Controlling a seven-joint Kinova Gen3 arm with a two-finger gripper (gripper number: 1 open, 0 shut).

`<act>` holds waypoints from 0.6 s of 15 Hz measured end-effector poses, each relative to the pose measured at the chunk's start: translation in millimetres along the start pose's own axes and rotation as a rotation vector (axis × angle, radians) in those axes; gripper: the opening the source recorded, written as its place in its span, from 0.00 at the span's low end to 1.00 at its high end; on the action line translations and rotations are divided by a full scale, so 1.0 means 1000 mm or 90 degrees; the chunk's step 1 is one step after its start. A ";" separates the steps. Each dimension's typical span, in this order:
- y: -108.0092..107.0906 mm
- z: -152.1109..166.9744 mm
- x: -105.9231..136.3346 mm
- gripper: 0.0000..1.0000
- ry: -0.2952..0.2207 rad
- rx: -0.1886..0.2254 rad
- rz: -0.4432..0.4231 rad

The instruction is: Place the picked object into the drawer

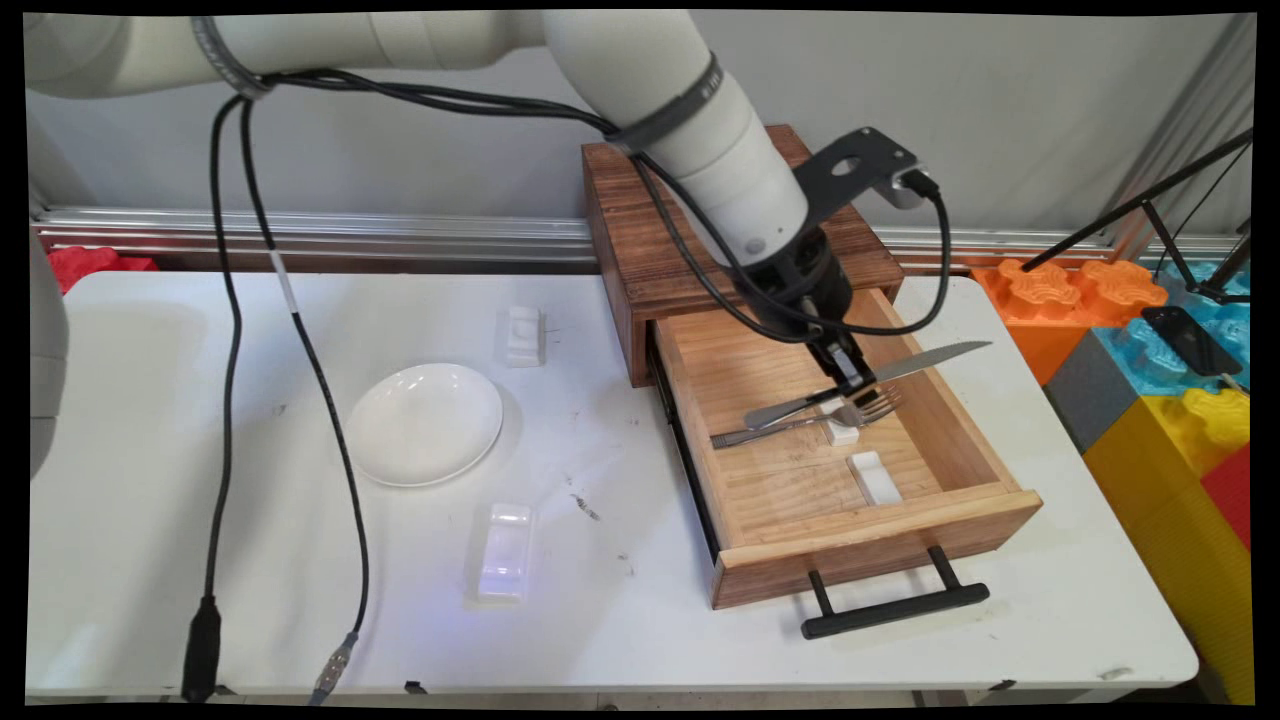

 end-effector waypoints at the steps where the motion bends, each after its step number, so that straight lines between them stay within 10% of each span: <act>1: -0.001 0.005 0.001 0.00 0.002 0.000 -0.001; 9: -0.009 0.037 0.001 0.00 0.009 0.002 -0.010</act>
